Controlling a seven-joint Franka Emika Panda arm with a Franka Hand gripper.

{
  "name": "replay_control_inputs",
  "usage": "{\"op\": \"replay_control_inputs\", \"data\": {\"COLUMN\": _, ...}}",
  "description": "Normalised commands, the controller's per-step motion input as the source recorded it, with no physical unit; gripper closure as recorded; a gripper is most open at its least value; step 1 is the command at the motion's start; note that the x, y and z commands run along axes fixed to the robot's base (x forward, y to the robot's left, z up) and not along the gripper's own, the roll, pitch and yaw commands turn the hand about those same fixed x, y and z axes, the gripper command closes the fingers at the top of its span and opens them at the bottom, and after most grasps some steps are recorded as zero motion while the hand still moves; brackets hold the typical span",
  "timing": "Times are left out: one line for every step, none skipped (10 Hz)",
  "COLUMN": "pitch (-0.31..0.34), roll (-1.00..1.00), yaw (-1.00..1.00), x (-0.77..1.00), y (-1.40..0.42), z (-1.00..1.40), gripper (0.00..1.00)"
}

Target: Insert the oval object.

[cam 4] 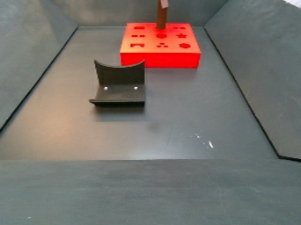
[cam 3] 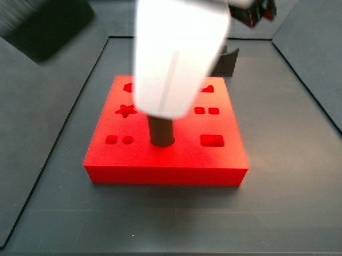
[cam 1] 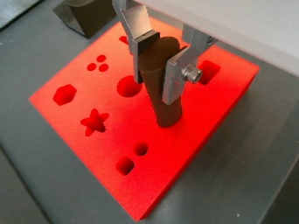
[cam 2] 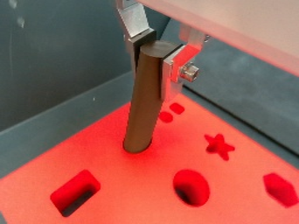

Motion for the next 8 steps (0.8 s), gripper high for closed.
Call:
{"op": "replay_control_inputs", "data": {"pitch": 0.089, "roll": 0.09, "yaw": -0.06, "x": 0.52, "y": 0.0, "z": -0.48, "gripper": 1.0}}
{"op": "replay_control_inputs", "data": {"pitch": 0.079, "roll": 0.07, "yaw": -0.08, "x": 0.52, "y": 0.0, "z": -0.51, "gripper": 1.0}}
{"op": "replay_control_inputs", "data": {"pitch": 0.0, "roll": 0.01, "yaw": -0.04, "x": 0.12, "y": 0.0, "z": -0.42, "gripper": 1.0}}
{"op": "replay_control_inputs", "data": {"pitch": 0.0, "roll": 0.0, "yaw": 0.0, "x": 0.0, "y": 0.0, "z": -0.04, "gripper": 1.0}}
{"op": "replay_control_inputs", "data": {"pitch": 0.0, "roll": 0.01, "yaw": 0.0, "x": 0.0, "y": -0.01, "z": 0.0, "gripper": 1.0}}
{"op": "replay_control_inputs", "data": {"pitch": -0.009, "roll": 0.02, "yaw": 0.0, "x": 0.0, "y": -0.02, "z": 0.0, "gripper": 1.0}}
{"op": "replay_control_inputs", "data": {"pitch": 0.0, "roll": 0.01, "yaw": 0.0, "x": 0.0, "y": -0.03, "z": 0.0, "gripper": 1.0}}
{"op": "replay_control_inputs", "data": {"pitch": 0.0, "roll": 0.0, "yaw": 0.0, "x": 0.0, "y": 0.0, "z": 0.0, "gripper": 1.0}}
